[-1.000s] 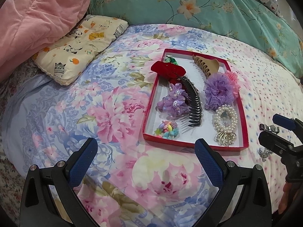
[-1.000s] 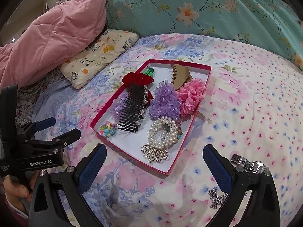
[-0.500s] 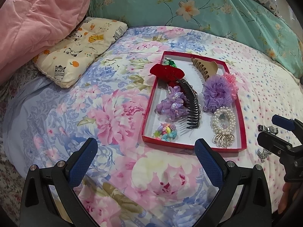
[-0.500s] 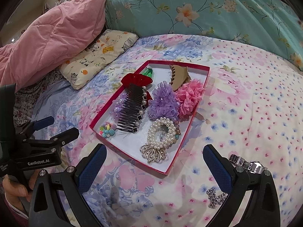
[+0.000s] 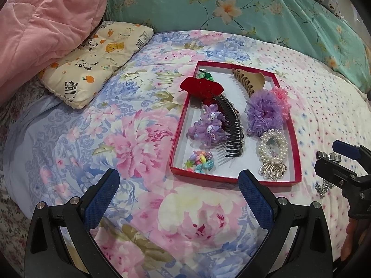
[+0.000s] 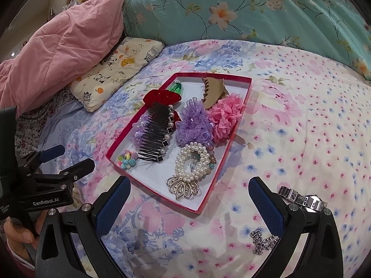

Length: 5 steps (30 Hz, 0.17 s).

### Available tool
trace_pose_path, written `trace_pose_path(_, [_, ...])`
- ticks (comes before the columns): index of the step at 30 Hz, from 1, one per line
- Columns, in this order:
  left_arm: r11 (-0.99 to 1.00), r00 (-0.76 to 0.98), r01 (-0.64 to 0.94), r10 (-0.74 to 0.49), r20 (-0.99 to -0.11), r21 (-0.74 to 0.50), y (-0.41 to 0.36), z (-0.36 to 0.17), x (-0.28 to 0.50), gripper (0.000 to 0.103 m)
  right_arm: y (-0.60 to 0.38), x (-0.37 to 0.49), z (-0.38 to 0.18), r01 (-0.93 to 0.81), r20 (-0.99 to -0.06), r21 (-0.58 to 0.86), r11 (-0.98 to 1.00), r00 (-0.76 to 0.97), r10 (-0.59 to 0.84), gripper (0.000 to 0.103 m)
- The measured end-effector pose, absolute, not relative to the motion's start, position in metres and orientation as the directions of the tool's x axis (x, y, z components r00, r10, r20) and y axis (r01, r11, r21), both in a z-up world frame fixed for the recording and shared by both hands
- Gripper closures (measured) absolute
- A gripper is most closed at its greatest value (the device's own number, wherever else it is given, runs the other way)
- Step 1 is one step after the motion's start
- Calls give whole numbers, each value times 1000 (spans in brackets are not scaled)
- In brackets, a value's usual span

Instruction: Organize jewelry

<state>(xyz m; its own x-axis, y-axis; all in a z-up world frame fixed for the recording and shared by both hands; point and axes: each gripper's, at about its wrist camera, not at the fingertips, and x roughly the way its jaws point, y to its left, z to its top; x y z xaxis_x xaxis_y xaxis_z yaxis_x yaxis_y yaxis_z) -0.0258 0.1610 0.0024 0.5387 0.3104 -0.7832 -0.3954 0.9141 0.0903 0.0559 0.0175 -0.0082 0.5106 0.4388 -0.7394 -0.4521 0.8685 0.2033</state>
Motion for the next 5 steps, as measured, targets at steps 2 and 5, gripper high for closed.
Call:
trace_pose_path(2, [915, 537, -392, 308, -785, 91, 161, 1, -25, 0, 17, 56, -9, -451, -739, 209, 868, 508, 442, 0])
trace_pose_path(5, [917, 535, -388, 309, -786, 96, 160, 0, -22, 0, 15, 57, -12, -444, -741, 219, 869, 504, 444, 0])
